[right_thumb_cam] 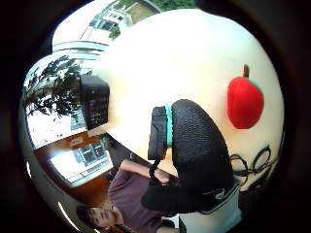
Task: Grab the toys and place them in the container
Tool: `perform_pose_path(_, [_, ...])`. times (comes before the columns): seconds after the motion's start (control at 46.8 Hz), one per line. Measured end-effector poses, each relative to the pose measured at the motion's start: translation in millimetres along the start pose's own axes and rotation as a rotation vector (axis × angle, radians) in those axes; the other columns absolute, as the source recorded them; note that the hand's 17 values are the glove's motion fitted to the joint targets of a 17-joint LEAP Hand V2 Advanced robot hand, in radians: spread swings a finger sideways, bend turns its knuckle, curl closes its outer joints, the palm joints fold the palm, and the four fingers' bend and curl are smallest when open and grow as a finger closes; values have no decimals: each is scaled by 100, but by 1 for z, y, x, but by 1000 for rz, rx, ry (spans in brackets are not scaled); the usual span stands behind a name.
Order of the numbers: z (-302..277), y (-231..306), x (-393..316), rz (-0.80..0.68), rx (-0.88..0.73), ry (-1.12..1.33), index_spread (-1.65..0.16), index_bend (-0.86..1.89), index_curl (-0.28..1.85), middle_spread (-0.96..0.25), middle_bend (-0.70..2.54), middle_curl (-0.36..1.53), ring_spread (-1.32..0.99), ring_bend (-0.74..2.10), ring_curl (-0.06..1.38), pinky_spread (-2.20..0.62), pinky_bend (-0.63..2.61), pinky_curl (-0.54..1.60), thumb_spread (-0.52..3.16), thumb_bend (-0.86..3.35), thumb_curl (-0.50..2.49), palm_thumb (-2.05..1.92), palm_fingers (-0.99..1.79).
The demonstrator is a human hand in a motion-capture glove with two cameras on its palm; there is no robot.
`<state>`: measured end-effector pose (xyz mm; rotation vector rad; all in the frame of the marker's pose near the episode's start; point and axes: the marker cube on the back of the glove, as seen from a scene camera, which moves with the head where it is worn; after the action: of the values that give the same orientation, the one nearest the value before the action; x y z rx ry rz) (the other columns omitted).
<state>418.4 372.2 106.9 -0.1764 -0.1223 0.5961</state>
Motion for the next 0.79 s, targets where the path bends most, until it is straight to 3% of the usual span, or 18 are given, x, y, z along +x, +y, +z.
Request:
perform_pose_path(0.107, [60, -6, 6, 9, 12, 13, -28, 15, 25, -6, 11, 18, 2, 28, 35, 6, 86, 36, 145, -3, 24, -5, -13])
perform_pose_path(0.214, [82, -12, 7, -64, 252, 86, -28, 23, 28, -5, 5, 15, 1, 39, 38, 3, 96, 38, 145, -3, 24, -4, 4])
perform_pose_path(0.278, [82, -17, 7, -74, 342, 131, -27, 33, 29, -7, 16, 15, -7, 59, 40, -6, 94, 34, 147, 2, 26, 5, 50])
perform_pose_path(0.299, [82, -19, 7, -74, 356, 144, -27, 30, 27, -6, 10, 13, -7, 56, 37, -6, 94, 33, 147, 0, 26, 2, 37])
perform_pose_path(0.32, [82, -20, 6, -75, 371, 157, -25, 34, 31, -9, 22, 16, -11, 65, 42, -10, 93, 34, 148, 3, 27, 6, 58])
perform_pose_path(0.427, [79, -33, 4, -65, 489, 192, -23, 31, 32, -15, 37, 22, -20, 73, 45, -20, 90, 33, 152, 7, 30, 15, 80])
perform_pose_path(0.47, [75, -39, 3, -50, 519, 204, -24, 30, 33, -19, 48, 25, -23, 86, 49, -24, 91, 34, 151, 14, 36, 31, 107])
perform_pose_path(0.598, [65, -52, 0, -4, 463, 203, -26, 46, 42, -21, 73, 36, -29, 98, 57, -30, 91, 38, 137, 18, 46, 47, 129])
perform_pose_path(0.79, [26, -53, -28, 9, 294, 94, -27, 79, 59, -21, 101, 50, -33, 109, 63, -34, 85, 40, 114, 17, 59, 55, 125])
